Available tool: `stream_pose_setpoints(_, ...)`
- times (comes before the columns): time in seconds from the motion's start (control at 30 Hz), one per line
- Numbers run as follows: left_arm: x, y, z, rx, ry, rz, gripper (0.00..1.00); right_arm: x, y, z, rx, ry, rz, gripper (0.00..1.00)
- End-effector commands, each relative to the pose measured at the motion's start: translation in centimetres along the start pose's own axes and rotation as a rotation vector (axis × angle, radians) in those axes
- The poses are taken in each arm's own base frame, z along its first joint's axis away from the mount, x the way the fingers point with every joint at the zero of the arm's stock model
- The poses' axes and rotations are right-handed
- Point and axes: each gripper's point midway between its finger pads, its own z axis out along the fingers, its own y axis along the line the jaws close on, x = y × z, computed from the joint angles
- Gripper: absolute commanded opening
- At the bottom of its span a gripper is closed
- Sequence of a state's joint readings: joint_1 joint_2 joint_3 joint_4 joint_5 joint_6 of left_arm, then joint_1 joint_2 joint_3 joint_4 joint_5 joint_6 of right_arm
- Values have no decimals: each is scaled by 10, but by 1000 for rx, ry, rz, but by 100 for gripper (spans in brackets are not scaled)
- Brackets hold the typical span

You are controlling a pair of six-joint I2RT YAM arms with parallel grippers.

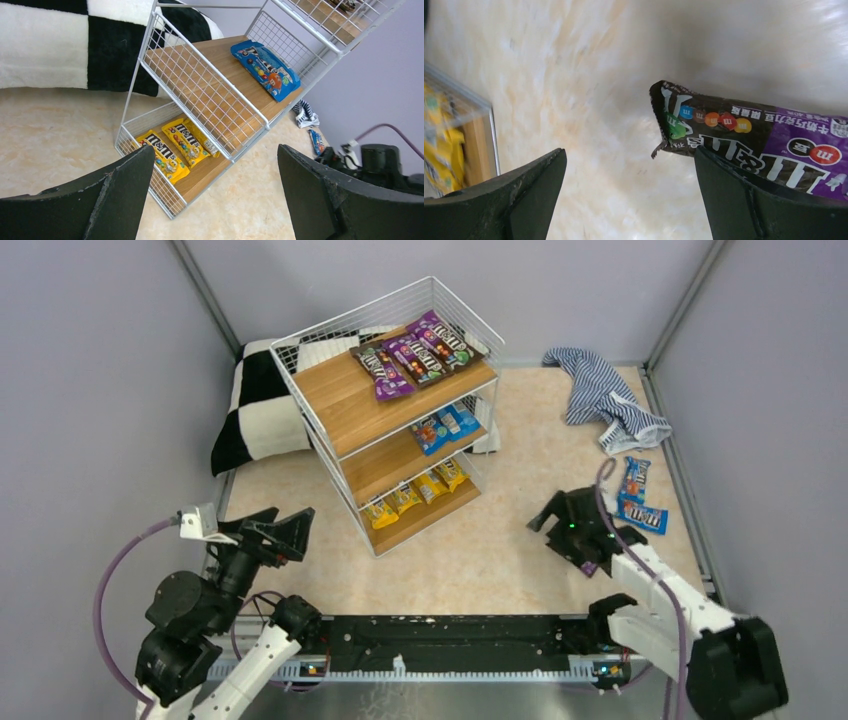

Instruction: Place and organize the candy bags onto the shelf

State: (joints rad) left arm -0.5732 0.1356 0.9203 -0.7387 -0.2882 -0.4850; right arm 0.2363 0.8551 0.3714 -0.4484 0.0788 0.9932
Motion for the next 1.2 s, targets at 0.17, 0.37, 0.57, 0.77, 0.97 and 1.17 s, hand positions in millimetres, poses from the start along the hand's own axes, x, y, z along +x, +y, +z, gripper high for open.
stream_pose_setpoints(0.17,-5,-10,3,37,-11,-36,98,58,116,-24,-298,307,-638,99)
stream_pose_setpoints(0.37,-11,-1,-8,0,-26,-27,98,0,87,-33,-248,103,-546,99)
stream_pose_setpoints(0.57,-9,1,-7,-5,-23,-21,98,-47,20,-23,-173,101,-125,97)
stream_pose_setpoints(0.77,-4,-2,-3,13,-15,-26,98,-41,-4,-1,-59,152,-15,96)
stream_pose_setpoints(0.97,-2,3,-4,-11,-10,-12,98,-24,-8,0,-95,186,-27,92)
stream_pose_setpoints(1.17,4,1,4,1,1,-12,98,20,38,-8,-276,265,-124,93)
